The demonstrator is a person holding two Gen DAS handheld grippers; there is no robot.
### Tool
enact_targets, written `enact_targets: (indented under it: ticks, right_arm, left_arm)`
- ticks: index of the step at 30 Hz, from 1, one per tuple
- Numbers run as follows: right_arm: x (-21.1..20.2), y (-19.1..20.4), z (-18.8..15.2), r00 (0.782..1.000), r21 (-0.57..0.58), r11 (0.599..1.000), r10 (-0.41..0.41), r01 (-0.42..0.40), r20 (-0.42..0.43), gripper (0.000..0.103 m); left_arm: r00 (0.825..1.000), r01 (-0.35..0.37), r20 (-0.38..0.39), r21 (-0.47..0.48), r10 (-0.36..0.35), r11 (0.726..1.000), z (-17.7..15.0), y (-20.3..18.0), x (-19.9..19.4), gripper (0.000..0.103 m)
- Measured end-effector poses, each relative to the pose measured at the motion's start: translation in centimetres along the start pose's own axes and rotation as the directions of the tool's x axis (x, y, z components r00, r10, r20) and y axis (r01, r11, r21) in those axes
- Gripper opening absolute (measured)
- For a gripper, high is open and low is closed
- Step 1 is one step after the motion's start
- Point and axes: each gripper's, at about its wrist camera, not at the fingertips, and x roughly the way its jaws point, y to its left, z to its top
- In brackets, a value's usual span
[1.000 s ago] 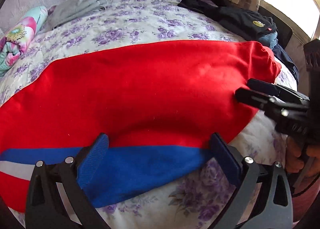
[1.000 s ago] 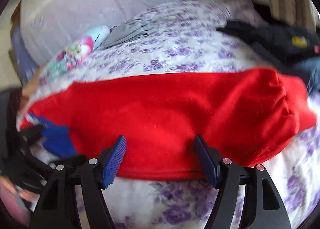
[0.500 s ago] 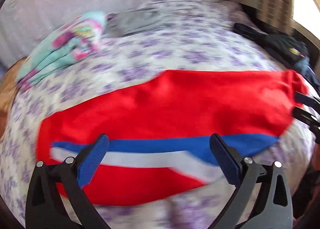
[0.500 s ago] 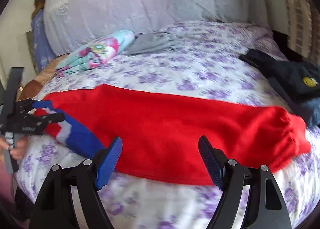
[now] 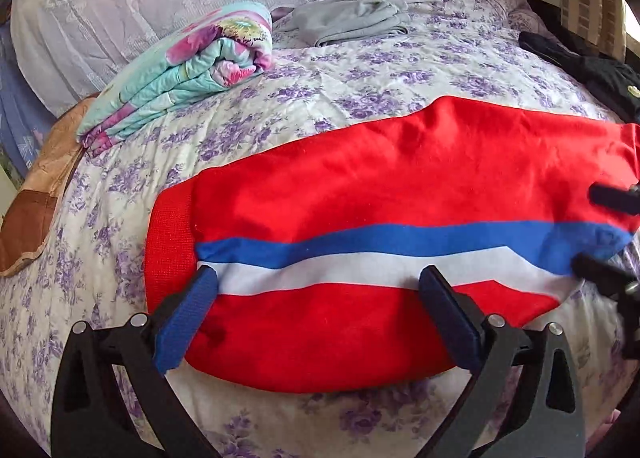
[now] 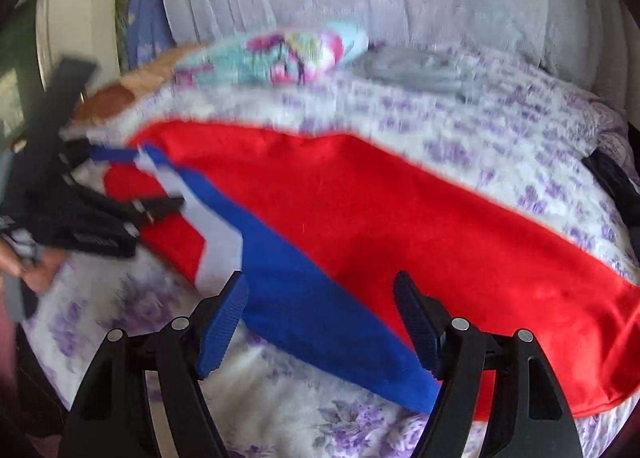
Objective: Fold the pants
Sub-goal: 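Grasp the folded pants edge with the left tool and lift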
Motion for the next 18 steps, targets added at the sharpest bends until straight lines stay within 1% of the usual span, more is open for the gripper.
enact_targets:
  ticks: [1, 3, 5, 8, 10, 12, 14, 16, 18]
  right_arm:
    - [0.3, 0.1, -0.3, 1.0, -0.005, 1.0, 0.0, 0.0, -0.017, 0.076]
    - [0.0, 0.2, -0.6, 1.0, -0.016, 1.0, 0.001, -0.001, -0.017, 0.076]
    - [-0.2, 0.1, -0.9, 0.999, -0.03, 0.999, 0.014, -0.015, -0.029, 0.077]
    - [-0.2, -0.1, -1.4, 0.999, -0.031, 0.999, 0.034, -0.035, -0.029, 0.079]
    - [-0.1, -0.1, -1.5, 0.999, -0.031, 0.999, 0.044, -0.044, -0.03, 0.08]
    - [-0.1, -0.2, -1.6, 0.999, -0.03, 0.998, 0.047, -0.048, -0.026, 0.081]
    - [0.0, -0.3, -1.7, 0.999, -0.031, 0.998, 0.048, -0.048, -0.024, 0.081]
    - [0.0, -0.3, -1.7, 0.998, -0.03, 0.998, 0.051, -0.052, -0.022, 0.081]
    - [0.0, -0.4, -1.7, 0.998, -0.025, 0.998, 0.059, -0.06, -0.021, 0.082]
  left_arm:
    - [1.0, 0.011, 0.001, -0.005, -0.011, 1.0, -0.1, 0.1, -0.2, 0.099]
    - [0.999, 0.039, 0.0, -0.017, -0.039, 0.999, -0.3, 0.6, -0.3, 0.099]
    - [0.999, 0.051, -0.009, -0.009, -0.051, 0.999, -0.4, 0.7, -0.4, 0.099]
    - [0.999, 0.034, -0.03, 0.059, -0.032, 0.998, 0.2, 0.1, -1.0, 0.099]
    - [1.0, 0.022, 0.015, 0.088, -0.024, 0.996, 1.1, 0.1, -2.1, 0.099]
    - [0.994, 0.083, 0.062, 0.08, -0.088, 0.993, 2.3, 0.6, -3.3, 0.099]
    - [0.98, 0.179, 0.075, 0.078, -0.185, 0.981, 3.6, 0.7, -3.6, 0.099]
    - [0.962, 0.257, 0.07, 0.105, -0.265, 0.961, 4.4, 0.5, -3.1, 0.099]
    - [0.948, 0.314, 0.022, 0.101, -0.317, 0.944, 5.2, 0.4, -1.2, 0.099]
